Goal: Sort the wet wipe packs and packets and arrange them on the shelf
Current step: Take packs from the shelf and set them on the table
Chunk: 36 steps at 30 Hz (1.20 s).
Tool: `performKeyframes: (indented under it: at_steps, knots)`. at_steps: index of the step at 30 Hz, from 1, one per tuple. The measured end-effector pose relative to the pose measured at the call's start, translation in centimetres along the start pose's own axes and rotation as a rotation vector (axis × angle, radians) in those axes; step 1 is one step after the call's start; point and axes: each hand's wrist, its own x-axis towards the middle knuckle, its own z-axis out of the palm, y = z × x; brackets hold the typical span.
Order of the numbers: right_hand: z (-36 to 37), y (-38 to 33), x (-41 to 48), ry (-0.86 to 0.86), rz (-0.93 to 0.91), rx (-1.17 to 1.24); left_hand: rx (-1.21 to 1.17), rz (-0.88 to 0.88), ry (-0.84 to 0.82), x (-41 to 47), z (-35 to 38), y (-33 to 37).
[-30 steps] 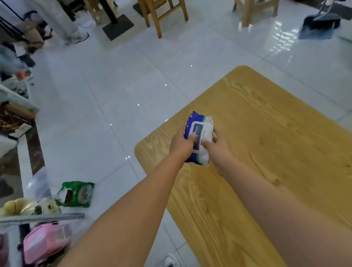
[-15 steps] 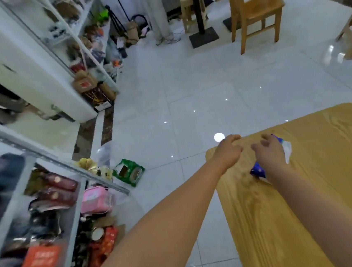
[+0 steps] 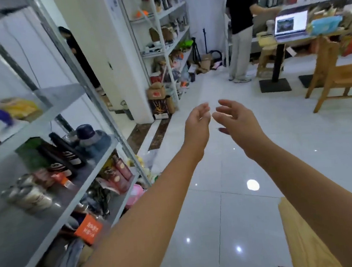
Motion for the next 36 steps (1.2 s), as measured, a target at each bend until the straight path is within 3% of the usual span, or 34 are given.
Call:
performKeyframes:
  at_steps: [9, 16, 21, 24, 31, 36]
  knots:
    - [23.7, -10.0, 0.7, -0.328, -0.077, 0.066, 0.18, 0.16, 0.388, -2.2, -28.3, 7.3]
    - [37.9, -13.1, 0.4, -0.777, -0.225, -0.356, 0.364, 0.036, 0.616, -9.4, -44.7, 8.4]
    - [49.1, -15.2, 0.6, -0.779, -0.674, -0.597, 0.053, -0.001, 1.007, -10.7, -52.4, 9.1]
    - [55.2, -16.0, 0.5, -0.796, -0.894, -0.613, -0.13, -0.028, 1.139, -9.6, -56.0, 9.4]
    - [64.1, -16.6, 3.9, -0.982, -0.885, -0.687, -0.015, -0.359, 1.217, -4.3, -62.3, 11.5]
    - [66.0, -15.0, 4.6, -0.97, -0.977, -0.614, 0.012, -0.526, 1.175, -1.2, -64.1, 12.8]
